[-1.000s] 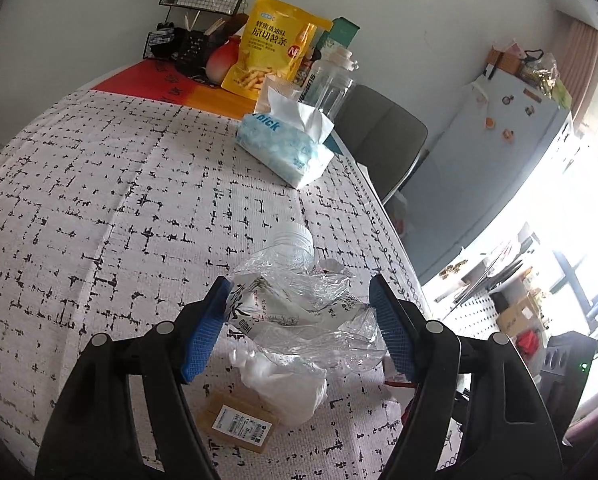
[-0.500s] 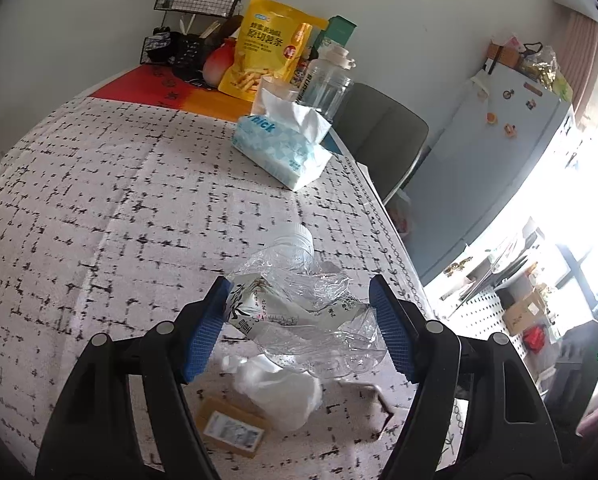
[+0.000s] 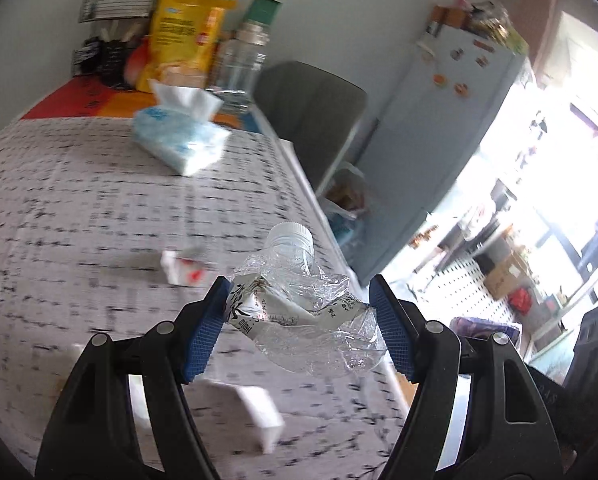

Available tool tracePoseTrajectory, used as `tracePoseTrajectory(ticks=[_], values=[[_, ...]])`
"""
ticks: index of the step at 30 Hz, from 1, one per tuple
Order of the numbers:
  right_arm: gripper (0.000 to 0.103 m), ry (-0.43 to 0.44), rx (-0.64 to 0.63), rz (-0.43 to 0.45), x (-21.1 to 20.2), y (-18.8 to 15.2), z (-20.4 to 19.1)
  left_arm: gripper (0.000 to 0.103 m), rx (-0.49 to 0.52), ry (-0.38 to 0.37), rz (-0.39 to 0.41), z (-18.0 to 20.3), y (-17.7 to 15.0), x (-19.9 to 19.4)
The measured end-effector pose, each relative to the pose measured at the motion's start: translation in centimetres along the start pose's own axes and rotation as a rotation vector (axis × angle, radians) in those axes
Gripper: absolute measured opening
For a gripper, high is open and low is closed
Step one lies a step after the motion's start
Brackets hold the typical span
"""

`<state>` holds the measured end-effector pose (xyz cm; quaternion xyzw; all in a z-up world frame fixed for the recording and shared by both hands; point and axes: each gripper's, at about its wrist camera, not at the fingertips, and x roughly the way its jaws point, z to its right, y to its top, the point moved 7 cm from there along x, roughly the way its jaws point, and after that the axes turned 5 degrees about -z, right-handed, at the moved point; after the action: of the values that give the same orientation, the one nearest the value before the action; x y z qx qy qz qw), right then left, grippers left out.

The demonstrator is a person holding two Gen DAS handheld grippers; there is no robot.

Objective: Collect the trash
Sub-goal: 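Carry the bottle and blue wrapper in both tools over the bin, then open the right tool over the bin while the left tool opens to drop the bottle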

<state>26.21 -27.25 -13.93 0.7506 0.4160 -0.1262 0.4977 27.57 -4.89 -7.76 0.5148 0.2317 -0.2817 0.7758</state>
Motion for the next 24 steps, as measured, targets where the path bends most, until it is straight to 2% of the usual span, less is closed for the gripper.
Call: tracePoseTrajectory(ticks=[14, 24], values=[[0.013, -0.093, 0.206, 0.066, -4.1, -0.2, 14.3, 0.071, 0.157, -0.054, -0.106, 11.9, -2.8, 6.6], [0.013, -0.184, 0.362, 0.091, -4.6, -1.4, 25.3, 0.071, 0.242, -0.084, -0.202, 19.2, -5.2, 12.7]])
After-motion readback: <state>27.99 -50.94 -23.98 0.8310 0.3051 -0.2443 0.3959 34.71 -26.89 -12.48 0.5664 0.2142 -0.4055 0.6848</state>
